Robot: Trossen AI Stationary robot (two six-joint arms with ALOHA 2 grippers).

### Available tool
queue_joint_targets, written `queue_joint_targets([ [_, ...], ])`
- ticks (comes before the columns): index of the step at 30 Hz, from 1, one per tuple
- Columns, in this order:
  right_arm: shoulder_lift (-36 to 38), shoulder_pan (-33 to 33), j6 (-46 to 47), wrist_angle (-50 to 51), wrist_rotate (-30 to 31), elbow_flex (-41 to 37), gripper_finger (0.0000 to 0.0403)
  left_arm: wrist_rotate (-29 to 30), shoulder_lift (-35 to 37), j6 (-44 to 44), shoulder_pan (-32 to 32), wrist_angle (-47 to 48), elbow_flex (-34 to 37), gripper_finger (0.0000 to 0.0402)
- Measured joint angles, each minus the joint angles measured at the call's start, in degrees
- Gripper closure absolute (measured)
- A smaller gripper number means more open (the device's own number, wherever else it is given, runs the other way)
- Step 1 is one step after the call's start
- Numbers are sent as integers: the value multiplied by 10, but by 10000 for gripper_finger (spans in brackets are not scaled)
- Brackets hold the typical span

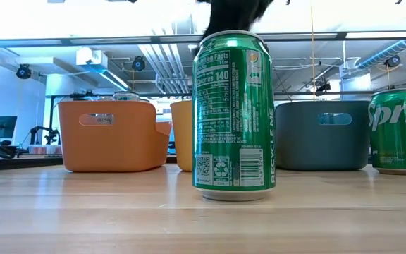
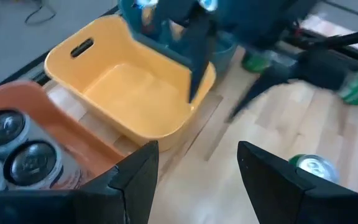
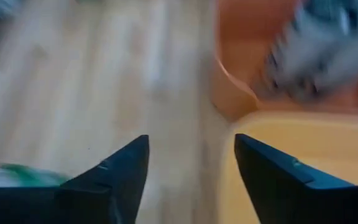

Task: Sort soda cans
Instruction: Put the green soda can into the yellow bin

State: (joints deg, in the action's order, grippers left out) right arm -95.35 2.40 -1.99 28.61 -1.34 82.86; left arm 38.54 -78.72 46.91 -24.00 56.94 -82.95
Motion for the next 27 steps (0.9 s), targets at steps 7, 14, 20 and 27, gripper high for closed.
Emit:
queue_joint_targets([
  [7, 59, 107, 97, 5, 55, 3, 98, 59, 0, -73, -18, -50, -8, 196],
  [14, 35, 233, 230, 25, 167, 2, 24, 44, 0, -189, -14, -173, -10, 171],
  [20, -14, 251, 253, 21, 183, 2, 4, 24, -2, -193, -19, -146, -82, 132],
  [27, -65, 247, 259, 25, 177, 1, 3, -1, -3, -107, -48, 11, -182, 109],
])
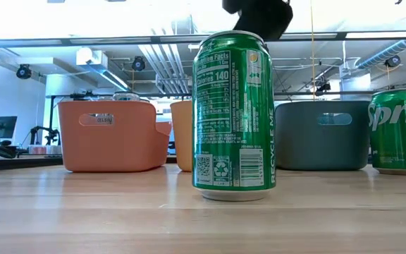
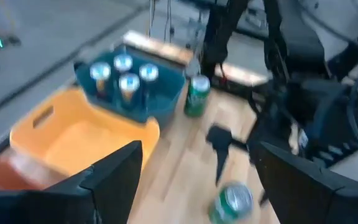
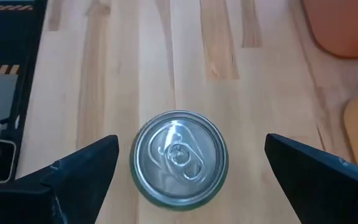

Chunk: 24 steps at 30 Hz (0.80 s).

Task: Sort soda cans
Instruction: Put the green soda can into the yellow bin

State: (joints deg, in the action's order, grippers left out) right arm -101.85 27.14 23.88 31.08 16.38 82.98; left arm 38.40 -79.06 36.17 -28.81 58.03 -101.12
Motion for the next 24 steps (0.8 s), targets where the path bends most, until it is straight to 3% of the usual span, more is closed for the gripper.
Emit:
queue_joint_targets([
  [4, -16, -1, 11, -1, 0, 0, 3, -75, -2, 91, -29, 99, -26, 115],
  [10, -52, -4, 11, -6, -37, 0, 3, -187, -4, 248, -79, 170, -26, 121],
  [17, -90, -4, 19, -33, -44, 0, 11, -192, -6, 308, -129, 229, -26, 121],
  [24, -81, -4, 42, -39, -44, 0, 78, -137, -6, 302, -154, 292, -23, 121],
])
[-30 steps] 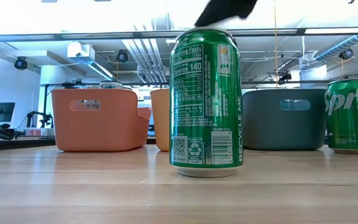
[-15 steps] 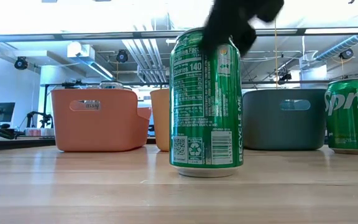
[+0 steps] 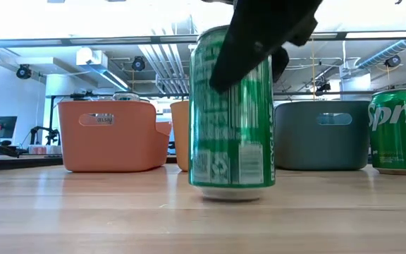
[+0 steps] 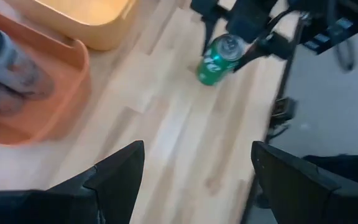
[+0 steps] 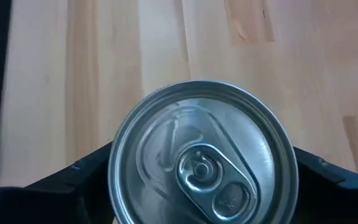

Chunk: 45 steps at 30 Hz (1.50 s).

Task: Sort soda cans
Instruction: Put the green soda can into the yellow bin

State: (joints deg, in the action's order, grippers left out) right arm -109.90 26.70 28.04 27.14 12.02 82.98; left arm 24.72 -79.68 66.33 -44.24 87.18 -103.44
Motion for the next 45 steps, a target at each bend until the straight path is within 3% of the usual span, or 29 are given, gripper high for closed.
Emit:
queue_joint_targets([
  [4, 13, -1, 21, -1, -3, 0, 102, 52, 6, -21, -29, 19, 25, 121],
  [9, 27, -5, 59, -3, -1, 0, 92, 85, 26, -21, -47, 14, 84, 121],
  [14, 56, -9, 95, 4, 21, 30, 92, 92, 31, -22, -51, -32, 154, 121],
  [18, 90, -35, 55, 11, 27, 92, 101, 95, 32, -24, -51, -106, 212, 121],
  [23, 118, -116, -29, 71, 36, 164, 96, 159, 35, -31, -51, -184, 259, 121],
  [28, 119, -241, -119, 119, 28, 209, 96, 213, 39, -47, -46, -182, 264, 121],
  [36, 81, -427, -200, 121, -53, 168, 96, 248, 74, -7, -35, -108, 233, 121],
  [40, 47, -464, -221, 109, -77, 145, 96, 285, 103, -2, -19, -101, 236, 121],
  [45, -7, -484, -225, 71, -79, 132, 96, 289, 129, 0, 15, -100, 244, 121],
])
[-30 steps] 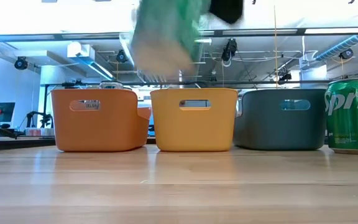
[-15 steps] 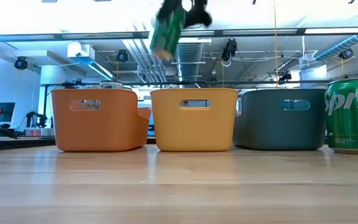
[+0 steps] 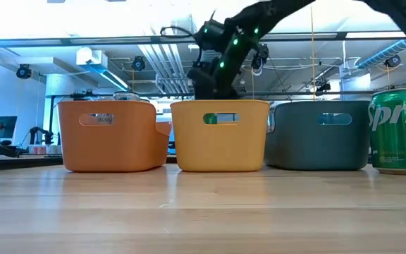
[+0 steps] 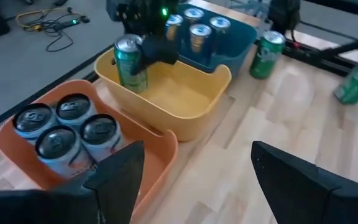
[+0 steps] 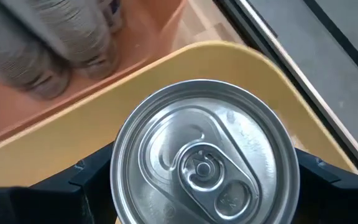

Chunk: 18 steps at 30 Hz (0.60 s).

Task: Sort soda cans
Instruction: Put the green soda can into the yellow bin

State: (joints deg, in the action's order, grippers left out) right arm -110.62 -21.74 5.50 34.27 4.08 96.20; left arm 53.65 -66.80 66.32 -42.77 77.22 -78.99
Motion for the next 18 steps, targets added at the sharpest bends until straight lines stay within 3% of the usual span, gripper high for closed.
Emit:
queue_joint_targets([
  [18, -66, -17, 9, -16, -6, 8, 96, -4, -15, 26, 20, -6, 3, 121],
])
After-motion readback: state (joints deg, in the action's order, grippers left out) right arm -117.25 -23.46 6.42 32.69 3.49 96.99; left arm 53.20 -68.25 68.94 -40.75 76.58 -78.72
